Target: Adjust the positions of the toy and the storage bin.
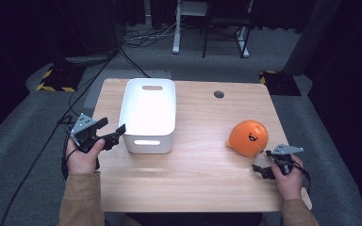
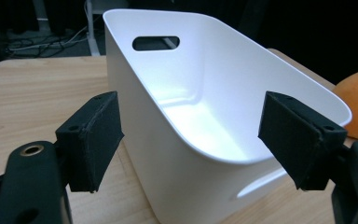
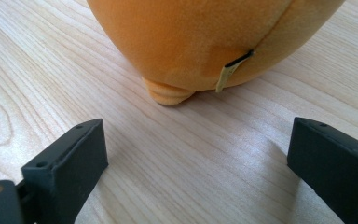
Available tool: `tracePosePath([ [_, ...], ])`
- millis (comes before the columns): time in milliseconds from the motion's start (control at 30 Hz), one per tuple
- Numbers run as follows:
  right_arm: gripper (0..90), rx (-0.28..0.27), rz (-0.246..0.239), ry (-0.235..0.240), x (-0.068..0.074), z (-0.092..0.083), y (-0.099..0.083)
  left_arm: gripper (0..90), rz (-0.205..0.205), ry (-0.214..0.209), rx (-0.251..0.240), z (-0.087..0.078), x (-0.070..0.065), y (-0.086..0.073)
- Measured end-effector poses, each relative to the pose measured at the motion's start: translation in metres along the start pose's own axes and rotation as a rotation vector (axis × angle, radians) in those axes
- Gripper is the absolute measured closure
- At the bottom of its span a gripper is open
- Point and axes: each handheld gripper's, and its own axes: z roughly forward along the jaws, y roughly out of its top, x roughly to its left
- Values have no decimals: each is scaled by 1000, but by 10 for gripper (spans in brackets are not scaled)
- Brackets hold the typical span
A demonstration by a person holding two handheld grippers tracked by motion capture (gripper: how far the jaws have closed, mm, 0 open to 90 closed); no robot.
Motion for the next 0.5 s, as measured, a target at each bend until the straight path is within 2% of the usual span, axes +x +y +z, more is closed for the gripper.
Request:
tracePosePath([
  [100, 50, 0, 0, 0, 0, 0, 0, 226, -2, 30, -6, 7, 3, -1],
  [300, 50, 0, 0, 0, 0, 0, 0, 319, -15, 40, 3, 28, 13, -2],
  [367, 50, 0, 0, 0, 0, 0, 0, 320, -12, 57, 9, 32, 14, -3],
  [500, 50, 0, 0, 0, 0, 0, 0, 330, -5, 61, 14, 37, 14, -4],
])
